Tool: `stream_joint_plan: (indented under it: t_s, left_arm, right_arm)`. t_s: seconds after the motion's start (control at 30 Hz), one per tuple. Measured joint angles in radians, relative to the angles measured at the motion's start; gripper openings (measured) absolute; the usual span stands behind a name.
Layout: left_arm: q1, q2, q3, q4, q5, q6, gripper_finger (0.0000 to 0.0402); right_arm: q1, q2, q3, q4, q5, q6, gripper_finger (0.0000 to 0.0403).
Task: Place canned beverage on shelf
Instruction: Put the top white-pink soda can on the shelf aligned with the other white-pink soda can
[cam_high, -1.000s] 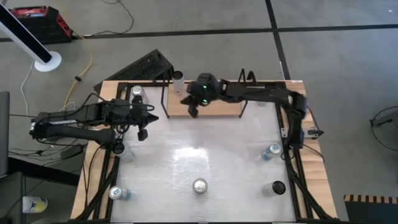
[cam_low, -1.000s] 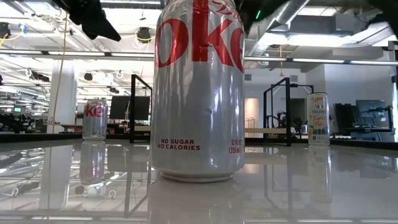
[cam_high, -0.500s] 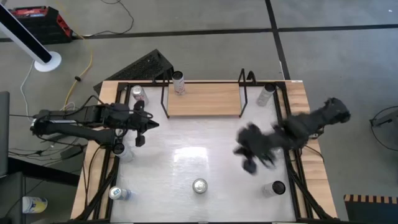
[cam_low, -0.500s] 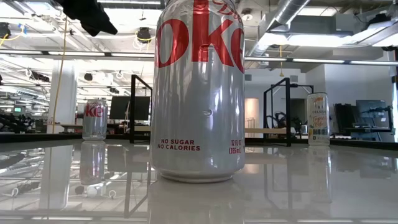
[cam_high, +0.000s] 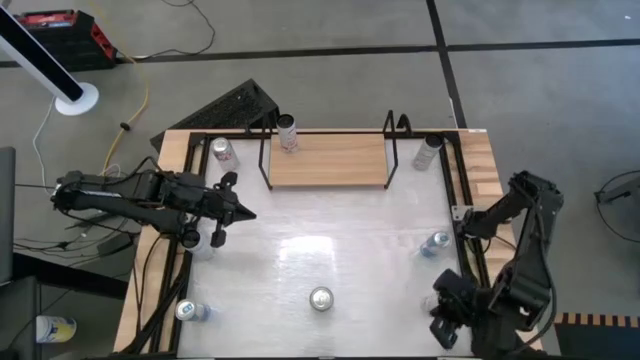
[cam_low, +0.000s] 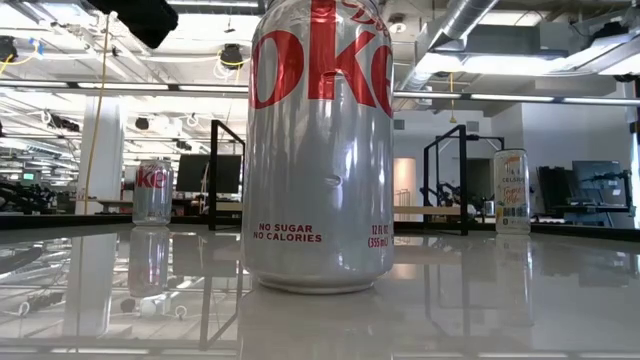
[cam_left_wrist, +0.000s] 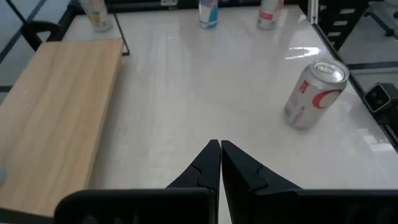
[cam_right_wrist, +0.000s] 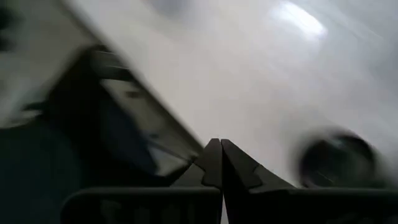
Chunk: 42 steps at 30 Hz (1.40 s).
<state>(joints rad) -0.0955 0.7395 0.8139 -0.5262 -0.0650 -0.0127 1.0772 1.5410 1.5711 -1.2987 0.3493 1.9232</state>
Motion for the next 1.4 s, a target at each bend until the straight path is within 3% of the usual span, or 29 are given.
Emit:
stream_joint_plan:
  t_s: [0.13, 0.23, 0.5, 0.63, 0.9, 1.07, 1.2, 1.4]
  left_arm:
    - [-0.004, 0.000, 0.000, 0.028, 0.000, 0.024, 0.0000]
    - [-0.004, 0.000, 0.000, 0.028, -0.001, 0.050, 0.0000]
    - [-0.003, 0.000, 0.000, 0.032, -0.041, 0.080, 0.0000]
    - [-0.003, 0.000, 0.000, 0.031, -0.040, 0.086, 0.0000]
    - [-0.003, 0.000, 0.000, 0.032, -0.040, 0.087, 0.0000]
    - [-0.003, 0.000, 0.000, 0.030, -0.040, 0.087, 0.0000]
    - [-0.003, 0.000, 0.000, 0.029, -0.040, 0.087, 0.0000]
    - [-0.003, 0.000, 0.000, 0.028, -0.040, 0.086, 0.0000]
  right_arm:
    - [-0.002, 0.001, 0.000, -0.173, -0.183, 0.146, 0.0021]
    - [-0.017, -0.009, 0.000, -0.216, -0.260, 0.166, 0.0024]
    - [-0.026, -0.037, 0.000, -0.209, -0.275, 0.190, 0.0064]
    - [-0.029, -0.037, 0.000, -0.219, -0.275, 0.198, 0.0114]
    - [-0.075, -0.034, 0.000, -0.226, -0.293, 0.191, 0.0286]
    - [-0.092, -0.006, 0.000, -0.207, -0.307, 0.102, 0.0367]
    - [-0.093, 0.030, 0.000, -0.223, -0.317, 0.087, 0.0396]
    - [-0.092, 0.093, 0.000, -0.227, -0.332, 0.024, 0.0389]
